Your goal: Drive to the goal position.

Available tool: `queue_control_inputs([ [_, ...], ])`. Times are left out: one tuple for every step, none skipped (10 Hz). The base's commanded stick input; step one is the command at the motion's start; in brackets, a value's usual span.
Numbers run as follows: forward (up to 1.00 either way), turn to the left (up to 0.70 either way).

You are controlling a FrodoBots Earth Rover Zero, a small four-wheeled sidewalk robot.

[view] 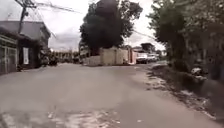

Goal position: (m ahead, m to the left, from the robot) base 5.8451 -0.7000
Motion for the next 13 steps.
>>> queue_control_inputs([
  [1.0,0.0],
  [1.0,0.0],
  [1.0,0.0],
  [1.0,0.0],
  [1.0,0.0],
  [1.0,0.0],
  [1.0,0.0],
  [1.0,0.0],
  [1.0,0.0],
  [1.0,0.0],
  [1.0,0.0],
  [1.0,0.0],
  [1.0,0.0],
])
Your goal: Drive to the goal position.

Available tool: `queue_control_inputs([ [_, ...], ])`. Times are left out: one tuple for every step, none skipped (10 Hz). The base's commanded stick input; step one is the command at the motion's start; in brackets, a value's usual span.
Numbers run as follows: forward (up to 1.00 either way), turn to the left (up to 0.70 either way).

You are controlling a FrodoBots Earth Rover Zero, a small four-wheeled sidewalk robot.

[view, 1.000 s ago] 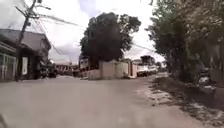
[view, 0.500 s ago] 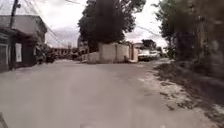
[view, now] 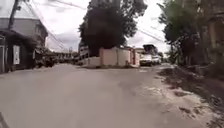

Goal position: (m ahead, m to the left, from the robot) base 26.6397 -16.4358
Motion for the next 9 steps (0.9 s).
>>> queue_control_inputs([
  [1.0,-0.05],
  [1.0,-0.15],
  [1.0,-0.26],
  [1.0,-0.27],
  [1.0,-0.27],
  [1.0,-0.27],
  [1.0,-0.27],
  [1.0,-0.27],
  [1.0,-0.27],
])
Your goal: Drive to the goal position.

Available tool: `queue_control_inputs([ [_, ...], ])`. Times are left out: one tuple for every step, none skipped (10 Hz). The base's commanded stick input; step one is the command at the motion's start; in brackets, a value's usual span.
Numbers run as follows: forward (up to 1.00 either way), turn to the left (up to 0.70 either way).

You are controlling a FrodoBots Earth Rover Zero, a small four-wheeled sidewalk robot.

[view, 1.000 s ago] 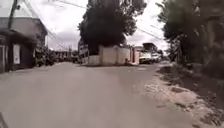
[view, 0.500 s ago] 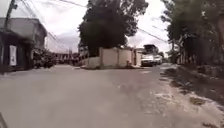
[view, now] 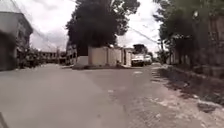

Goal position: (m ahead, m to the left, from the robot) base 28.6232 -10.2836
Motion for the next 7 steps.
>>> queue_control_inputs([
  [1.0,-0.27],
  [1.0,-0.27],
  [1.0,-0.27],
  [1.0,-0.27],
  [1.0,-0.27],
  [1.0,-0.27],
  [1.0,-0.1],
])
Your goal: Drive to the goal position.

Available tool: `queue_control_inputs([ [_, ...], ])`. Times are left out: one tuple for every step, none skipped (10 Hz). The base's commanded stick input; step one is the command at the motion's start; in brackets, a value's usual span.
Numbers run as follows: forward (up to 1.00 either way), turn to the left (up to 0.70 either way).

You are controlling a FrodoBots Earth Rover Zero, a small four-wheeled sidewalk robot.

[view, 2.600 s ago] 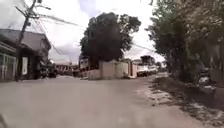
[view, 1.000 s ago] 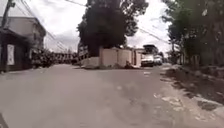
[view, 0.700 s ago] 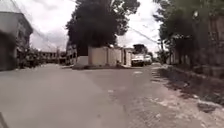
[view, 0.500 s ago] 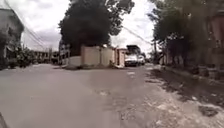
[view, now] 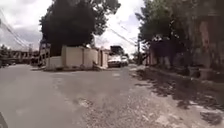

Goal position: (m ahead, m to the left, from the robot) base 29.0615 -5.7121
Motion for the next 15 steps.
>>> queue_control_inputs([
  [1.0,0.0],
  [1.0,0.0],
  [1.0,0.0],
  [1.0,0.0],
  [1.0,0.0],
  [1.0,0.0],
  [1.0,0.0],
  [1.0,0.0],
  [1.0,0.0],
  [1.0,0.0],
  [1.0,0.0],
  [1.0,0.0],
  [1.0,0.0],
  [1.0,0.0],
  [1.0,0.0],
])
